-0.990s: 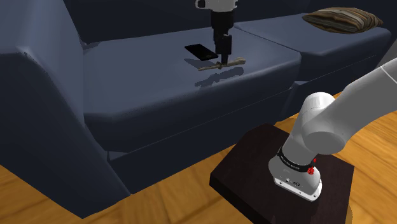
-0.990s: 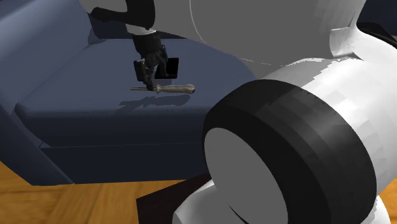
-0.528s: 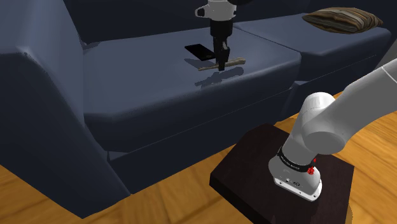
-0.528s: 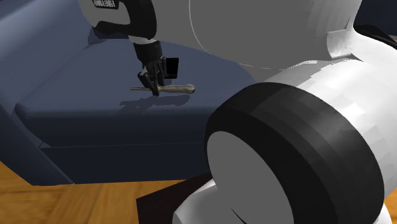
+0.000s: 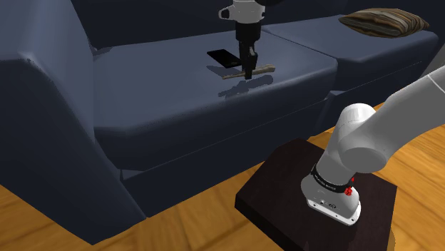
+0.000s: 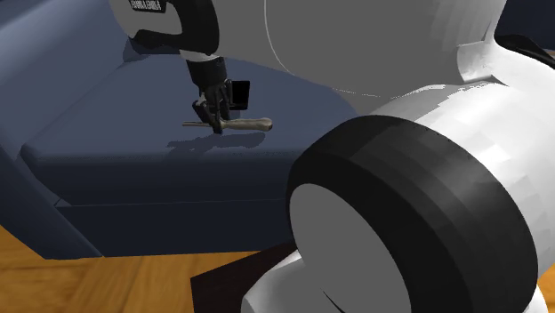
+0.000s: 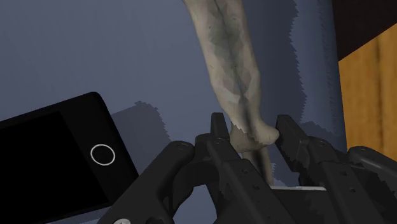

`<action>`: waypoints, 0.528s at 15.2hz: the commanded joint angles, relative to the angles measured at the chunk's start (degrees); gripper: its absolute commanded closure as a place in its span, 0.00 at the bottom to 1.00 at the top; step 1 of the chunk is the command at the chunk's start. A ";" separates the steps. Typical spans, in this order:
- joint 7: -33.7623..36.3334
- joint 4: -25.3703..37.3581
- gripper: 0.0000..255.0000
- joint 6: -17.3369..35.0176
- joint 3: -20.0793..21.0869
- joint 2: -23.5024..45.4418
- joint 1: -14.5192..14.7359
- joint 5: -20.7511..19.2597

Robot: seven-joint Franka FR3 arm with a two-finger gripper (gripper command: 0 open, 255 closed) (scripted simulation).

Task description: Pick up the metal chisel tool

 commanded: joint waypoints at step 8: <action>-0.34 7.20 1.00 -6.03 0.11 1.27 0.03 0.11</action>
